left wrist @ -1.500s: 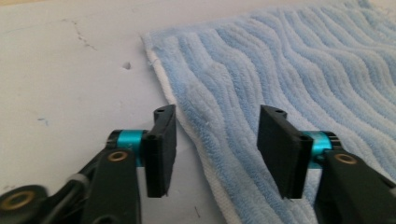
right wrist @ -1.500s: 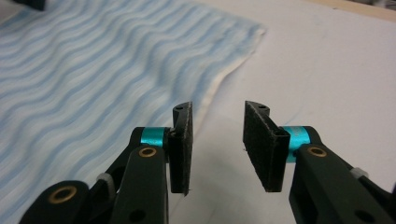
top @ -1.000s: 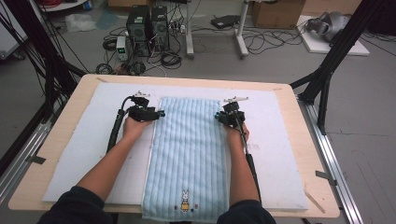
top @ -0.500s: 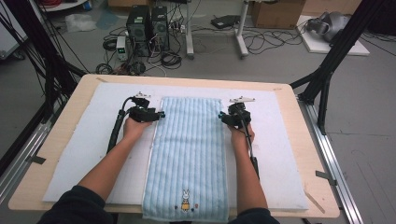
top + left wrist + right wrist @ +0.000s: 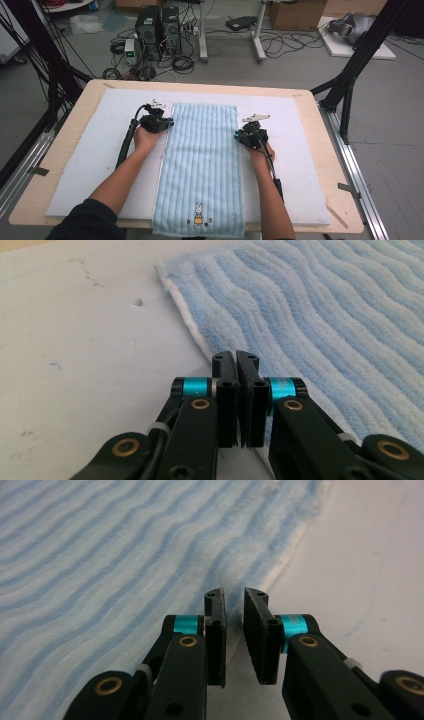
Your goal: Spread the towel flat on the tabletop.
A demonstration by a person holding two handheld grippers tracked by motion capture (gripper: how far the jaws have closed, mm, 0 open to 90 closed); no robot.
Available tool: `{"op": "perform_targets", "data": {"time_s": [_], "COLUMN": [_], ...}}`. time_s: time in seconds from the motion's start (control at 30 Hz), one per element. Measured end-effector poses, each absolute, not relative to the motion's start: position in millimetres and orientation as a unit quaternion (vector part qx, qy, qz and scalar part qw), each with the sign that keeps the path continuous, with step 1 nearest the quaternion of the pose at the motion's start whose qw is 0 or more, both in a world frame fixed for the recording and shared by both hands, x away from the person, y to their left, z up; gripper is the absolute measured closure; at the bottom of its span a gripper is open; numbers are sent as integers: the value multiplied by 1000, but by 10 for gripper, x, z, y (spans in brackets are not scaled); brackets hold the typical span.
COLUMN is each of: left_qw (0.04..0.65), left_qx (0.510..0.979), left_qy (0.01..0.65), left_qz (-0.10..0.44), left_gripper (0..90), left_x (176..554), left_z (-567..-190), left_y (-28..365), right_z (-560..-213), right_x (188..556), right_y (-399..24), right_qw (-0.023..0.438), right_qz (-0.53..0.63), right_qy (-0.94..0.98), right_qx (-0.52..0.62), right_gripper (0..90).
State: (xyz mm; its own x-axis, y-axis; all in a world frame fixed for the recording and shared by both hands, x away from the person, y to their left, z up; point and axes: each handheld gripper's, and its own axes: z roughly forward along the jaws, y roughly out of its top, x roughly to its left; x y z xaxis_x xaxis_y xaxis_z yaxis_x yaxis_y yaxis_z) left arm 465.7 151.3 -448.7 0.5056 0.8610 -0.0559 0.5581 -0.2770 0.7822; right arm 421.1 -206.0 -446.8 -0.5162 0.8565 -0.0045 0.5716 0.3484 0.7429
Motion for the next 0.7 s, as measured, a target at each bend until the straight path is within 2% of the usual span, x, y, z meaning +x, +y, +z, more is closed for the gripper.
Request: {"op": "perform_targets", "data": {"time_s": [0.03,0.1,0.17,0.27,0.4,0.47,0.5,0.53,0.63,0.7], "left_qw": [390,395,412,446,489,508,515,521,542,551], "left_qx": [770,763,753,742,743,743,744,743,735,734], "left_qy": [463,474,480,474,436,417,406,399,387,375], "left_qz": [200,196,183,158,138,124,124,131,132,130], "left_gripper": [821,651,552,506,450,407,370,297,199,172], "left_x": [4659,4667,4658,4581,4408,4322,4280,4235,4128,4064], "left_z": [-4489,-4485,-4468,-4451,-4407,-4377,-4362,-4344,-4301,-4271], "left_y": [1516,1561,1634,1720,1775,1799,1805,1817,1851,1863], "right_z": [-4467,-4464,-4451,-4403,-4324,-4274,-4249,-4228,-4191,-4182], "right_x": [4213,4210,4194,4139,4028,3950,3901,3855,3717,3632], "right_y": [-2057,-2070,-2111,-2197,-2308,-2353,-2373,-2389,-2432,-2459], "right_qw": [207,213,220,219,204,201,203,203,203,209], "right_qz": [351,348,349,370,395,409,418,423,425,426], "right_qy": [792,786,783,767,755,753,753,754,767,772], "right_qx": [454,464,466,476,482,475,467,459,436,424], "right_gripper": [731,648,589,446,311,296,274,250,198,160]}}
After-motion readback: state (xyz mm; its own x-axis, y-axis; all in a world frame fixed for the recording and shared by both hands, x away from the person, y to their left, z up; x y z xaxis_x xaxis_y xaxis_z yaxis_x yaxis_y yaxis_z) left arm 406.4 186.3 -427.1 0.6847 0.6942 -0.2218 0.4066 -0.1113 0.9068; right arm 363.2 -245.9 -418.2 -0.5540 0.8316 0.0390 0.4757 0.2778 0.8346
